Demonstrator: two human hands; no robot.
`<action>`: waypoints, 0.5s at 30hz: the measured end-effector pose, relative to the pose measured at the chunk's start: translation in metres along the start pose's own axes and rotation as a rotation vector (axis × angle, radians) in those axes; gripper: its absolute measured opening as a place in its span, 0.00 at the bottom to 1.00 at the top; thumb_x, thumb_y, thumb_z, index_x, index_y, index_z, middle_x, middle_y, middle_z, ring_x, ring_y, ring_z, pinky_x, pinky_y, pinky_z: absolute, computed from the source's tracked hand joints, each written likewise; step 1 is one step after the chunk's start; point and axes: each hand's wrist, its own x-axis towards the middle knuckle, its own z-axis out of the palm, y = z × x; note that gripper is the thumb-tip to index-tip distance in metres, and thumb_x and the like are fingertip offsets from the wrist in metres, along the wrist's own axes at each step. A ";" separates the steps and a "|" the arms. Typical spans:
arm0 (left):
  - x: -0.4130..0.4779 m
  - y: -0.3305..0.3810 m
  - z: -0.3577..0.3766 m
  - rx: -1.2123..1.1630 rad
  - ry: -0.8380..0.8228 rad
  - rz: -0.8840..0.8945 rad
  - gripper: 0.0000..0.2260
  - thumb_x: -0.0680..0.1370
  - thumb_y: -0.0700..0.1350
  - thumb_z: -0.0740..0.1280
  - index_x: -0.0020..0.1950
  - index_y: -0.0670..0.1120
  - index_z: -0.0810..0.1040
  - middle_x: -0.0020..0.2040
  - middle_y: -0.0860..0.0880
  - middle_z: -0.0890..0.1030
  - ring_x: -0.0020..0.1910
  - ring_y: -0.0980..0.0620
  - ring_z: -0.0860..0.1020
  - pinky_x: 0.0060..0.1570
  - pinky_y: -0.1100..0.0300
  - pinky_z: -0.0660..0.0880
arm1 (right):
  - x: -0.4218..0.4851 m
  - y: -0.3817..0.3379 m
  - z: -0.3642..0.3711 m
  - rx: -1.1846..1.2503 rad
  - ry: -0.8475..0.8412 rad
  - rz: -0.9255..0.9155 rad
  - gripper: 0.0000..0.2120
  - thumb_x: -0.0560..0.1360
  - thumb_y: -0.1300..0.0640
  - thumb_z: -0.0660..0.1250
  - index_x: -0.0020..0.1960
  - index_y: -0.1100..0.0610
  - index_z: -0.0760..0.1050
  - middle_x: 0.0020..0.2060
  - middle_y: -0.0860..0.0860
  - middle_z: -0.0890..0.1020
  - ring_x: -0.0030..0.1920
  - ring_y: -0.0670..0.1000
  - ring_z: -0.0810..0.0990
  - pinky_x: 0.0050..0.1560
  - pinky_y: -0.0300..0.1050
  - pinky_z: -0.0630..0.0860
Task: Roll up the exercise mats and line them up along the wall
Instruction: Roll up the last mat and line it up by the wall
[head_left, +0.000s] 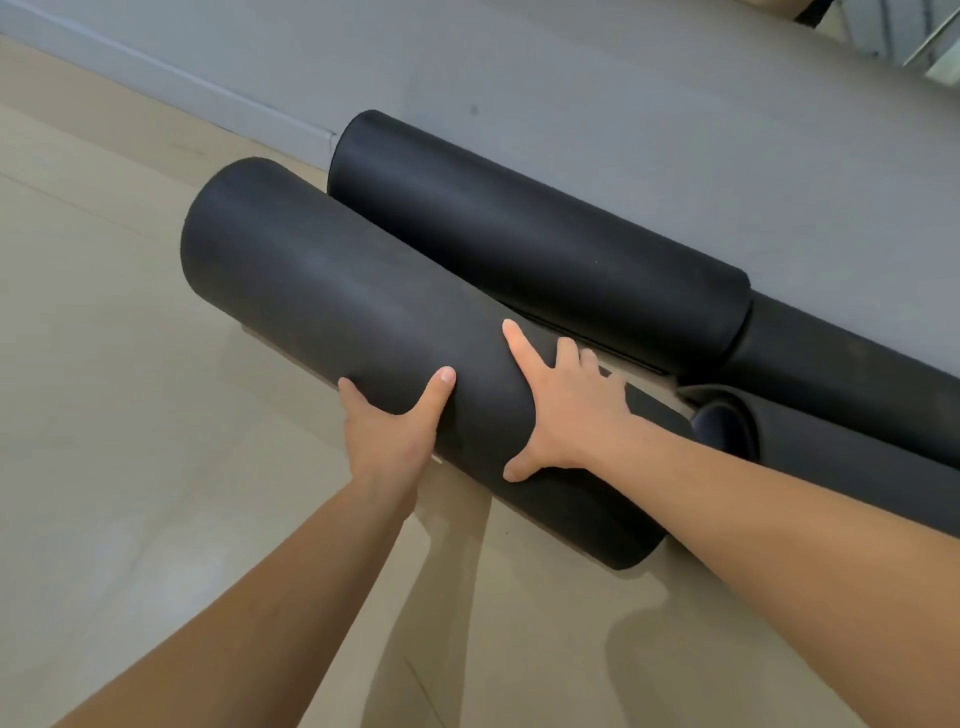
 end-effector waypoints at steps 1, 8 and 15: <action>-0.003 -0.002 0.001 -0.006 -0.004 -0.015 0.47 0.71 0.62 0.80 0.83 0.55 0.58 0.76 0.57 0.71 0.75 0.47 0.72 0.73 0.46 0.72 | 0.001 0.002 -0.001 0.011 0.001 -0.007 0.75 0.58 0.28 0.82 0.80 0.37 0.26 0.80 0.59 0.58 0.79 0.65 0.63 0.71 0.72 0.70; 0.002 0.014 0.015 -0.034 -0.106 -0.046 0.40 0.70 0.59 0.82 0.77 0.51 0.67 0.68 0.57 0.77 0.67 0.49 0.76 0.69 0.48 0.76 | 0.019 0.026 -0.021 0.039 -0.007 -0.056 0.73 0.61 0.32 0.83 0.82 0.37 0.28 0.73 0.56 0.66 0.71 0.60 0.71 0.67 0.59 0.76; -0.002 0.011 0.036 -0.077 -0.359 -0.106 0.54 0.68 0.65 0.80 0.85 0.53 0.53 0.77 0.55 0.70 0.73 0.46 0.74 0.69 0.42 0.77 | 0.038 0.056 -0.042 -0.041 -0.008 -0.051 0.73 0.61 0.37 0.85 0.82 0.35 0.30 0.81 0.56 0.57 0.80 0.62 0.61 0.77 0.67 0.64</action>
